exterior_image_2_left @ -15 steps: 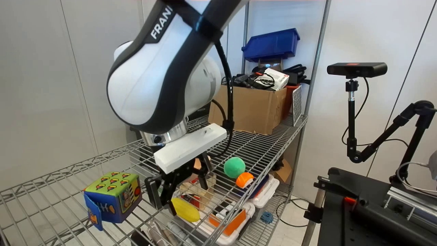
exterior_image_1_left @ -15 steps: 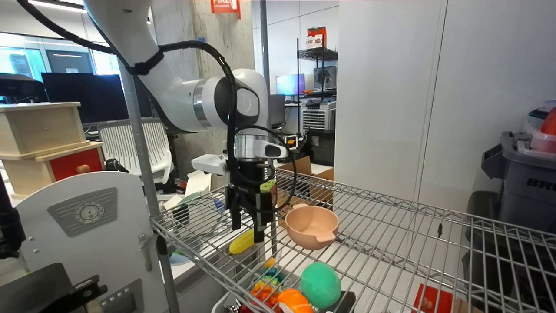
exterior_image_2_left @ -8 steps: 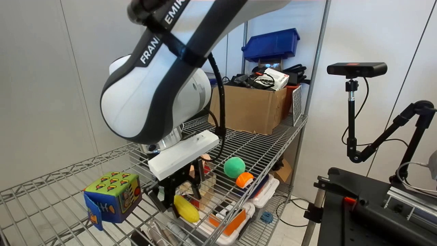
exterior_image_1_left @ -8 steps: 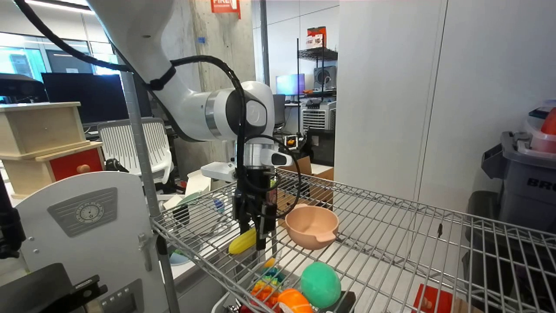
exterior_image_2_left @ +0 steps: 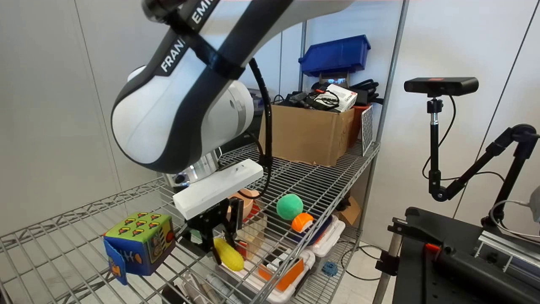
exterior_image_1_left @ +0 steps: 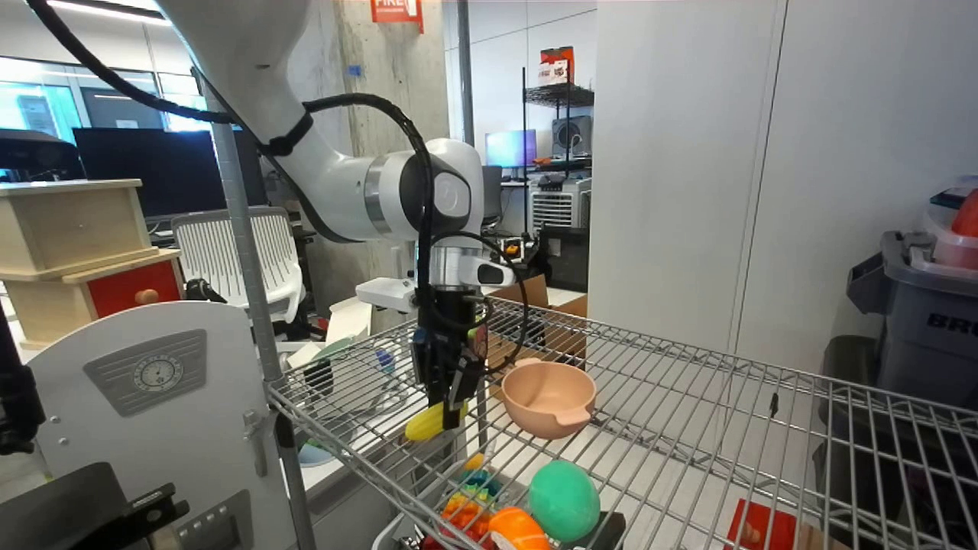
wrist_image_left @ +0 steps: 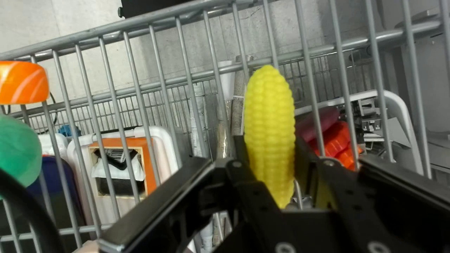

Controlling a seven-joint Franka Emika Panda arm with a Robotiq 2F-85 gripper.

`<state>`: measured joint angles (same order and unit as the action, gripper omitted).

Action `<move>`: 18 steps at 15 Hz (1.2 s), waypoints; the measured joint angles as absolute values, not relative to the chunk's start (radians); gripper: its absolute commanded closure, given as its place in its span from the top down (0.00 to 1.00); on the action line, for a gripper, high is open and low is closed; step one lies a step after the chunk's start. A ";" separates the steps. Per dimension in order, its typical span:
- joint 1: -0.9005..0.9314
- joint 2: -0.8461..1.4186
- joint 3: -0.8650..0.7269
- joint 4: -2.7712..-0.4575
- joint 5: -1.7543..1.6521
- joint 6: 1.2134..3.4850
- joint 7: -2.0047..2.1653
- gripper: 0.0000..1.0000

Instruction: Move the corn to the right.

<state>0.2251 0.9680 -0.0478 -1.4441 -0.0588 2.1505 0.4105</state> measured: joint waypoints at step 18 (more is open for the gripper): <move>-0.044 0.612 -0.085 -1.328 0.122 1.822 0.388 0.10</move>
